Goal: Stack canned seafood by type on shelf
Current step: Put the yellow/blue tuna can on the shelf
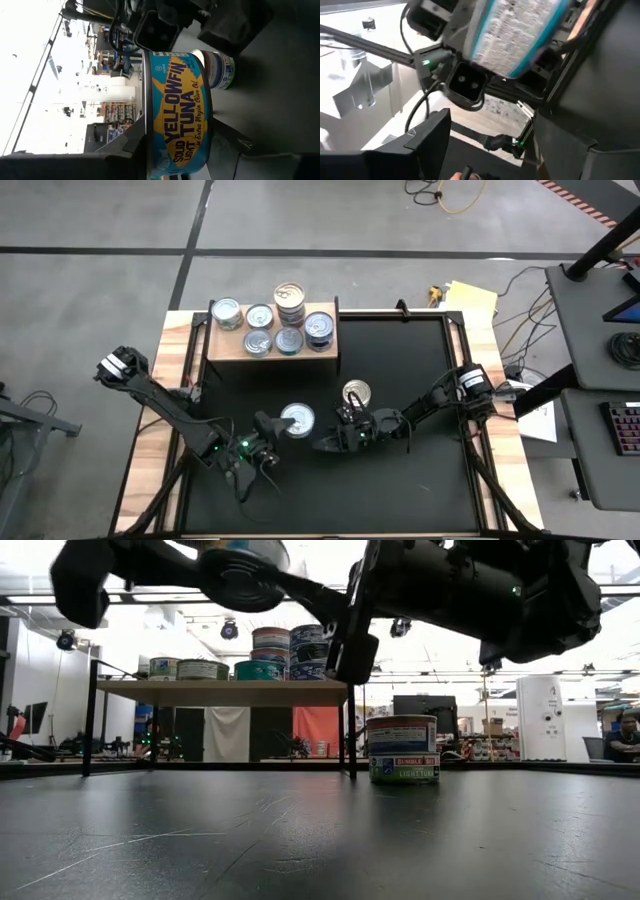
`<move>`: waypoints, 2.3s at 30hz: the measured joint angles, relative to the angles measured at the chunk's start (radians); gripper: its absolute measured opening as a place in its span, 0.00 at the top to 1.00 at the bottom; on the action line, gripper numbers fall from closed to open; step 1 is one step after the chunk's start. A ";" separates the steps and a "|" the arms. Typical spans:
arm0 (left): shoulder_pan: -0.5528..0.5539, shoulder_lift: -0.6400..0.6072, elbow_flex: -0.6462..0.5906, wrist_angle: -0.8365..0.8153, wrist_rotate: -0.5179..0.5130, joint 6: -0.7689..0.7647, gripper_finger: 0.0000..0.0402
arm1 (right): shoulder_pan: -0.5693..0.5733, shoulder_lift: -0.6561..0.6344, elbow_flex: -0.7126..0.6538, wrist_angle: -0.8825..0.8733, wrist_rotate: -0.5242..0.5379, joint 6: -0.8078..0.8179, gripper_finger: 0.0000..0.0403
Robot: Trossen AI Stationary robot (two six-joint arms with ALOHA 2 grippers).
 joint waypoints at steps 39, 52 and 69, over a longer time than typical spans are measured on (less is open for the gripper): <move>0.024 -0.532 -0.092 -0.478 -0.043 -0.402 0.69 | -0.092 -0.591 0.141 -1.395 0.181 -1.286 0.46; 0.081 -0.547 -0.078 -0.878 -0.057 -0.652 0.69 | -0.246 -0.665 0.089 -1.378 0.184 -1.446 0.47; 0.115 -0.546 -0.080 -1.086 0.025 -0.833 0.69 | -0.312 -0.665 0.089 -1.378 0.182 -1.508 0.46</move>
